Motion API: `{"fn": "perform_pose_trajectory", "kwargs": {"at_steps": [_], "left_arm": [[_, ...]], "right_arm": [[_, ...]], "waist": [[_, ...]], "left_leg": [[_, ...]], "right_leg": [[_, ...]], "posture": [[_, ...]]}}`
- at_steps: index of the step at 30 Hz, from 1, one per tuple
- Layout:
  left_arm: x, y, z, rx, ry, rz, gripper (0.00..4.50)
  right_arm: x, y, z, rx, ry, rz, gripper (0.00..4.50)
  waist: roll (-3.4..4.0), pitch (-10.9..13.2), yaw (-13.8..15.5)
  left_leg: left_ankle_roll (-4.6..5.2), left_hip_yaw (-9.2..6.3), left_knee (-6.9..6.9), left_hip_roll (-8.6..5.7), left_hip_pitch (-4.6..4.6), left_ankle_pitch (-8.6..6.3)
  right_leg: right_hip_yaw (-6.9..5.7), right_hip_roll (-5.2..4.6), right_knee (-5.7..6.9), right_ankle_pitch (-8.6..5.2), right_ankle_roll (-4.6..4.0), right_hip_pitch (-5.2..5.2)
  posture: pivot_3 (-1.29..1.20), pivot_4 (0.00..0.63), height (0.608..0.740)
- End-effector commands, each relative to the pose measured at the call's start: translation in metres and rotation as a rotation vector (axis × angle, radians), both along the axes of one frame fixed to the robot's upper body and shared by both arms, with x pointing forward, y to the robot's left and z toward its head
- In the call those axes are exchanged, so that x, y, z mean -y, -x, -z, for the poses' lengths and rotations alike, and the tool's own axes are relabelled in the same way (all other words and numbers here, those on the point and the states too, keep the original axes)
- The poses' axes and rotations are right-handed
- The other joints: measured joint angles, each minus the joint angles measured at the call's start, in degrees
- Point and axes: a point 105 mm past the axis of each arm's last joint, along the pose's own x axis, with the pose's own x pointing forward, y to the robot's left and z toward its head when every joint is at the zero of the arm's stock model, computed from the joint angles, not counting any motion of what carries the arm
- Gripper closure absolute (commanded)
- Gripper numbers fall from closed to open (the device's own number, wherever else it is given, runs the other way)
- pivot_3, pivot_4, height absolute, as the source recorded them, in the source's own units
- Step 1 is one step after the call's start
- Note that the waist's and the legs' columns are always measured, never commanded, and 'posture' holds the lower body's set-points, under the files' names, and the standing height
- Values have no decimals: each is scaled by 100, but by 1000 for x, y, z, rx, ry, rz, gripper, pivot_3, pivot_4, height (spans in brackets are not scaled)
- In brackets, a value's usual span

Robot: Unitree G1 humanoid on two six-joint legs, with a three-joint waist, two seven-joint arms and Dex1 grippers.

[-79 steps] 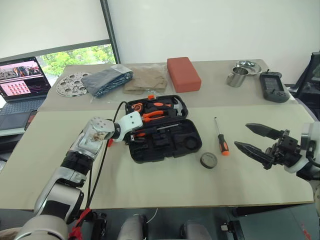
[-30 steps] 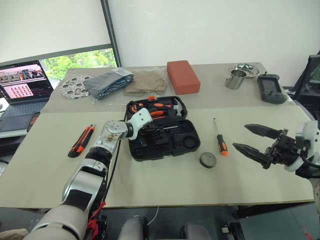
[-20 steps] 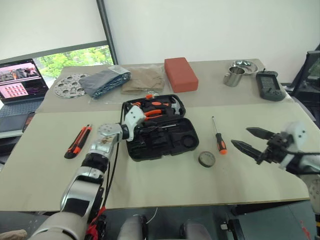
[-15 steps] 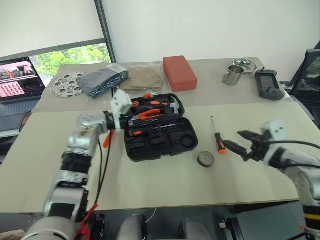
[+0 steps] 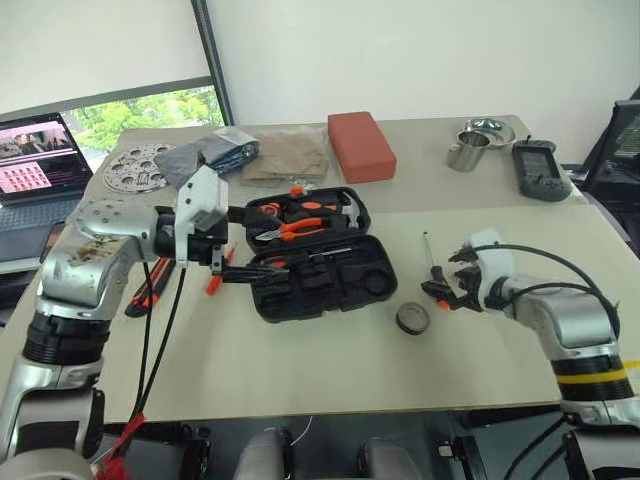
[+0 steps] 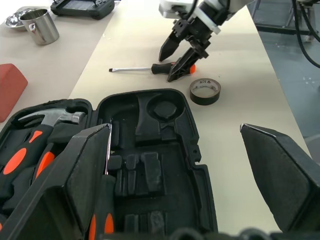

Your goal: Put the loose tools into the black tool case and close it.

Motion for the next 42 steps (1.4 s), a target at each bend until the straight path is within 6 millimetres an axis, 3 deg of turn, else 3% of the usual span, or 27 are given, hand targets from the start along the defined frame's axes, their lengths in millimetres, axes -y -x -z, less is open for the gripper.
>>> {"fn": "perform_pose_trajectory", "kwargs": {"at_steps": [1, 8, 13, 16, 18, 22, 25, 31, 37, 42], "left_arm": [[-1, 6, -10, 38, -1, 12, 0], [-1, 11, -9, 30, 7, 11, 0], [0, 15, -10, 24, 48, -2, 0], [-8, 13, -11, 25, 68, -63, 0], [-17, 11, -5, 18, 58, -117, 0], [-43, 8, 16, -7, 26, -260, 0], [-54, 16, 17, -15, 54, -323, 0], [-61, 39, 10, -17, 154, -413, 0], [-71, 56, 19, -43, 131, -499, 0], [-74, 60, 14, -20, 148, -537, 0]], "right_arm": [[2, -4, -6, 5, 55, 5, 1449], [11, -13, -19, 57, 82, 39, 3673], [6, -40, -59, 250, 115, 24, 3671], [-42, -49, -83, 391, 95, -231, 3671], [-66, -51, -89, 435, 100, -367, 3671], [-113, -51, -88, 505, 149, -683, 3671], [-137, -42, -84, 552, 168, -923, 3671], [-143, -39, -61, 477, 356, -1246, 3671], [-152, -42, -54, 426, 412, -1343, 3671], [-166, -47, -52, 421, 448, -1350, 3671]], "waist": [[0, 0, 1], [0, 0, -1], [0, 2, -21], [0, 2, -42], [-2, 2, -69], [-3, 3, -108], [-13, 9, -98], [-17, 11, -27], [-17, 12, -65], [-17, 11, -107]], "left_leg": [[0, 0, -1, 0, 0, 0], [2, 1, -1, 0, 0, -1], [2, 1, -3, 0, -2, -1], [0, -1, -8, 3, -3, 0], [-3, -7, -5, 4, -1, 2], [-4, -14, -6, 19, -6, 2], [-5, -6, -4, 26, -8, 2], [-5, 2, -3, 29, 2, 1], [-7, 8, -8, 37, 30, 1], [-17, 14, -8, 46, 36, 0]], "right_leg": [[0, 1, 0, 0, 0, 0], [11, 4, 0, 0, 0, -1], [31, 5, 8, 0, 1, -18], [65, 23, 11, 0, 0, -36], [106, 52, 10, 0, 0, -44], [153, 85, 24, 2, -3, -75], [180, 94, 57, 1, -3, -91], [224, 95, 61, 2, -4, -90], [254, 102, 70, 1, -12, -86], [259, 108, 80, -2, -22, -88]], "posture": [[0, 150, 736], [0, 150, 736], [0, 150, 736], [0, 150, 736], [0, 150, 736], [0, 150, 736], [0, 150, 736], [0, 150, 736], [0, 150, 736], [0, 150, 736]]}}
